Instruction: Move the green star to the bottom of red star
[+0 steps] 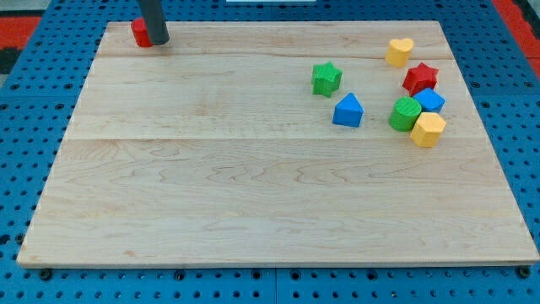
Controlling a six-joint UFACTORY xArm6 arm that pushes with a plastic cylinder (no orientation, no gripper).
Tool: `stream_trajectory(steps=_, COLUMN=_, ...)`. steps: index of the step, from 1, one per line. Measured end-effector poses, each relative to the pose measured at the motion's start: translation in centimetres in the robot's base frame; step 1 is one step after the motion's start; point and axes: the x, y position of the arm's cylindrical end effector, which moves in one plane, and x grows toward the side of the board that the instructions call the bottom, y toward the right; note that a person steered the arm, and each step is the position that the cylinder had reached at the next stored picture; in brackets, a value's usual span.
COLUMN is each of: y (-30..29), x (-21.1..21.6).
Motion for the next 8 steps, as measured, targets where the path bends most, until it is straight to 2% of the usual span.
stream_trajectory(steps=5, y=5.1, x=-1.1)
stream_trajectory(steps=6, y=14.1, x=-0.3)
stream_trajectory(steps=7, y=22.1, x=4.0)
stream_trajectory(steps=8, y=31.7, x=5.0)
